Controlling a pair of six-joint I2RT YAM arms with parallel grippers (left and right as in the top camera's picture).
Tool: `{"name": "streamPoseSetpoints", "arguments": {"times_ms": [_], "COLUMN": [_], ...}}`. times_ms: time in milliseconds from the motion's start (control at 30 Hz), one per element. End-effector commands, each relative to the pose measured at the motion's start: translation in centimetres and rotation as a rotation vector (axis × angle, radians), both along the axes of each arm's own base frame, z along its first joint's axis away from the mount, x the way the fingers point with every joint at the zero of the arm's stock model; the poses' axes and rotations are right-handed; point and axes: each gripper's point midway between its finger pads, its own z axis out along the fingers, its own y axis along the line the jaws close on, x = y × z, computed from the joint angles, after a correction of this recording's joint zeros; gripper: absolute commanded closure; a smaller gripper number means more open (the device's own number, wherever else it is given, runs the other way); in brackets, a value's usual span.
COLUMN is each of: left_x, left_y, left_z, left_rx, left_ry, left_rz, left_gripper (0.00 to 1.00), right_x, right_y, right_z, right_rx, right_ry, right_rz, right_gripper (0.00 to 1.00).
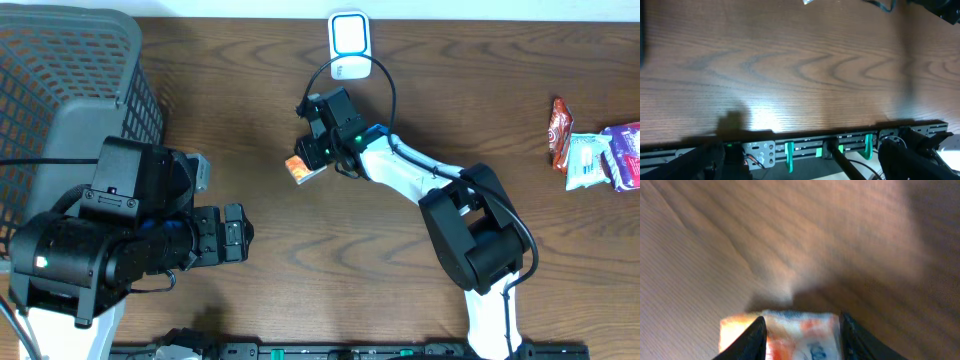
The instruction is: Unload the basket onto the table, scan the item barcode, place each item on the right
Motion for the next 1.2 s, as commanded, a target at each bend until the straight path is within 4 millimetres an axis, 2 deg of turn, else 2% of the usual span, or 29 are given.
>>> {"name": "streamPoseSetpoints", "arguments": {"times_ms": [0,100,200,367,400,467,533,600,667,733,933,1167], "left_x": [-0.3,-0.3,-0.3,-0.3,-0.3,-0.3,-0.3,-0.3,-0.3,-0.3,-0.3,-0.3], "left_y": [0.3,0.3,0.3,0.3,0.3,0.3,0.3,0.3,0.3,0.3,0.3,0.3], "left_z": [0.0,0.0,0.0,0.0,0.0,0.0,0.0,0.0,0.0,0.0,0.0,0.0], "left_rx": [0.009,0.009,0.010,0.010,0.009,0.010,0.009,0.009,0.009,0.010,0.009,0.009], "left_ry": [0.009,0.009,0.009,0.009,0.009,0.009,0.009,0.009,0.009,0.009,0.009,0.009], "left_rz": [0.004,0.004,0.004,0.004,0.004,0.004,0.004,0.004,0.004,0.004,0.004,0.004], "left_gripper": [0.02,0.02,0.02,0.02,0.02,0.02,0.02,0.02,0.02,0.02,0.02,0.02], "right_x": [-0.2,-0.8,-2.2,-3.5,-3.4,-2.6,-1.5,-0.4,0.4,0.8,0.9,1.1], "right_y": [-0.7,-1.6,-1.8,-2.6,-2.6,-2.1,-1.5,-0.5,0.3,1.4,1.1,-1.1], "right_z": [1.8,3.5,4.8,5.0,5.1,5.4,5.9,6.7,7.0,6.2,1.6,0.4], "right_rx": [-0.039,-0.074,-0.097,-0.149,-0.152,-0.134,-0.088,-0.028,0.011,0.028,-0.069,-0.152], "right_ry": [0.033,0.065,0.101,0.144,0.137,0.105,0.088,0.068,0.045,0.015,0.030,0.049], "right_rz": [0.022,0.063,0.150,0.201,0.199,0.189,0.128,0.061,0.035,0.037,0.006,-0.043], "right_gripper": [0.57,0.59,0.55,0.47,0.49,0.62,0.68,0.82,0.85,0.87,0.91,0.92]}}
